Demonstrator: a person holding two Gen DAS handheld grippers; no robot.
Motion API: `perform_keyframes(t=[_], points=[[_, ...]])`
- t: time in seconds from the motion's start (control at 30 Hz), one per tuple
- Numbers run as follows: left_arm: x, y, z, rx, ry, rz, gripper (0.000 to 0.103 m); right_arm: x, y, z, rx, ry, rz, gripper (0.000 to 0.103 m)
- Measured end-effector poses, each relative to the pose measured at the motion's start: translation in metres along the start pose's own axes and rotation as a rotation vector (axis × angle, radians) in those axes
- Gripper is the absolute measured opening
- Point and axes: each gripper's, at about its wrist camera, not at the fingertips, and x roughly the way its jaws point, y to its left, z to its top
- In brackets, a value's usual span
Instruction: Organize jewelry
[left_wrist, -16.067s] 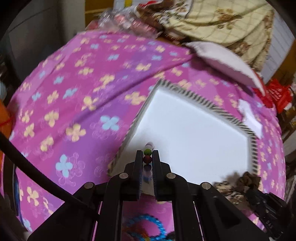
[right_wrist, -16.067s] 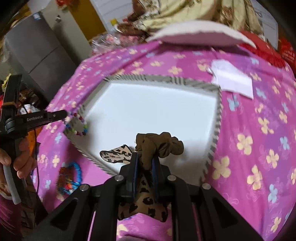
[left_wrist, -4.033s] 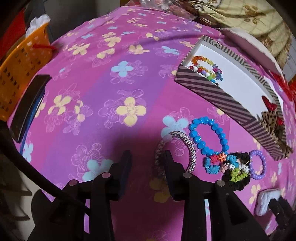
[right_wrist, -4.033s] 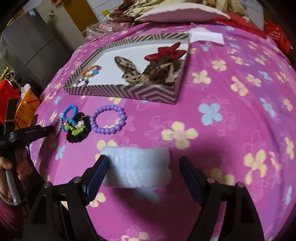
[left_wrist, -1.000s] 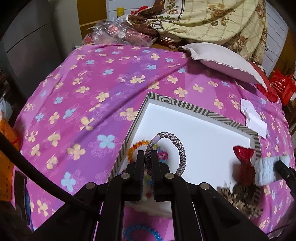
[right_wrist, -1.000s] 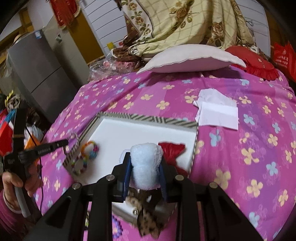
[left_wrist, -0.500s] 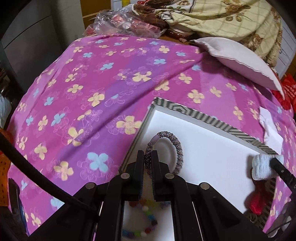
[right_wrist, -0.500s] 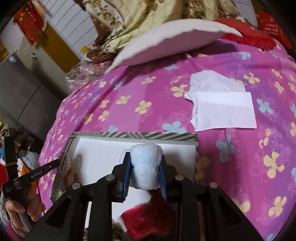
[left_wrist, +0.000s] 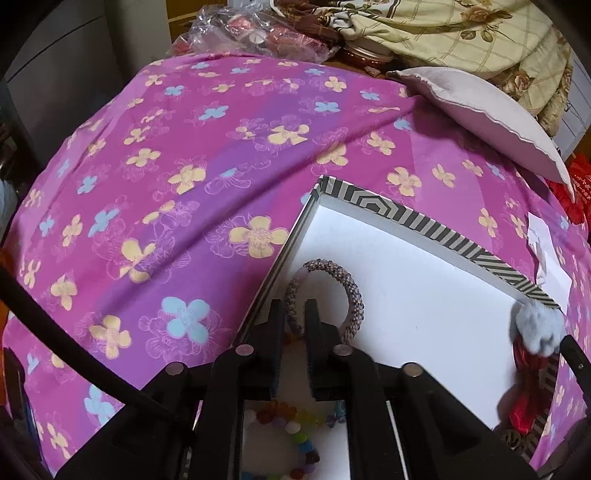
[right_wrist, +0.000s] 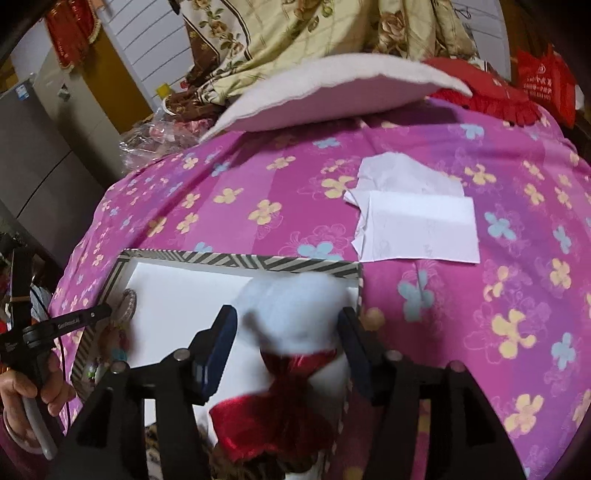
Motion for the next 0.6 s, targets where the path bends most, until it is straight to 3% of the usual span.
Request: perform_keyframes(t=[0.2,0.6], points=[[-0.019,0.004,-0.006,-0.005,-0.018,-0.021,0.034,-0.026,0.004,-0.013,-0.009,-0.003,0.025,0.061],[-0.071,0.016,-0.061,0.038,-0.109,0.047,0.035,-0.074,0.044,-0.062,-0.072,0.0,0.089,0.067]])
